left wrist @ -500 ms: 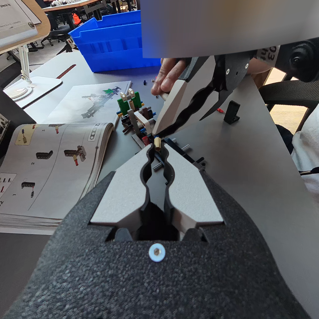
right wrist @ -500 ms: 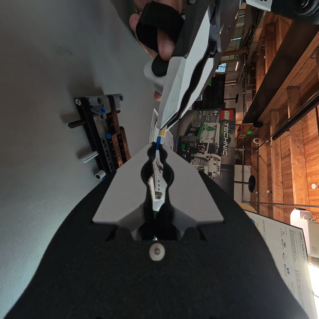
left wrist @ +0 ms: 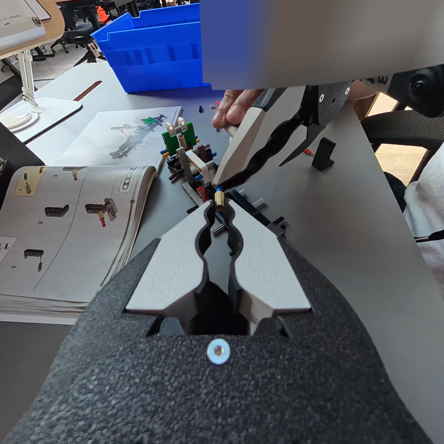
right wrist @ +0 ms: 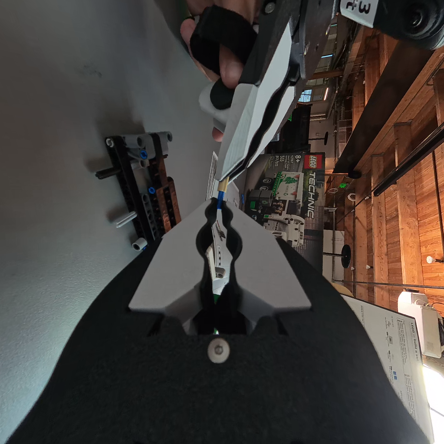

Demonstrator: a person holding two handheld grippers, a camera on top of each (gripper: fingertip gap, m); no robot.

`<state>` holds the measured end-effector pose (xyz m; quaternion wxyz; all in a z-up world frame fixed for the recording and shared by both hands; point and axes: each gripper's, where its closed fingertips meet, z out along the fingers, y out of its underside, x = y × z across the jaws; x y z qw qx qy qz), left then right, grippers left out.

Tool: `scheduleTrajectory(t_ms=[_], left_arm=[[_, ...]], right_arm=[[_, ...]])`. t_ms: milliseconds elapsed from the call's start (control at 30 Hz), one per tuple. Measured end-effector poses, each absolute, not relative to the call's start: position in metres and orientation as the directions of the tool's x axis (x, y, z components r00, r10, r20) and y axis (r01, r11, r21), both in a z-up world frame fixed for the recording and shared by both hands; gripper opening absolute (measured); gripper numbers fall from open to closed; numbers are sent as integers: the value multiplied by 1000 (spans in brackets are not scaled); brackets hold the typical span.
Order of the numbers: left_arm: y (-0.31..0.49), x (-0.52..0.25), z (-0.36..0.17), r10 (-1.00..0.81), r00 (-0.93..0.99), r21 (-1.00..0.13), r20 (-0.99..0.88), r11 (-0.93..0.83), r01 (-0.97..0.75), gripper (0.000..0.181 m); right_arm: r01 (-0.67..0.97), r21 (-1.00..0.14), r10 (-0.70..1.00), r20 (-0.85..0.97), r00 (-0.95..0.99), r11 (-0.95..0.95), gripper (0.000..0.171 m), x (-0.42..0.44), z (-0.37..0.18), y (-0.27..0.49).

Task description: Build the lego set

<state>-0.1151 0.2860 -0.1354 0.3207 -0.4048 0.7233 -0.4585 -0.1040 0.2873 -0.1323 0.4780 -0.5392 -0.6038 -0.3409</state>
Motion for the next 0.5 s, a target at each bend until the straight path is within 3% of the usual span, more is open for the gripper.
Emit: scheduleTrajectory(t_ms=[500], left_arm=[[288,-118,-129,-879,-476,-940,27,139,-311,5]], right_arm=[[971,-127,264,962,71,202,2,-108,-127,290]])
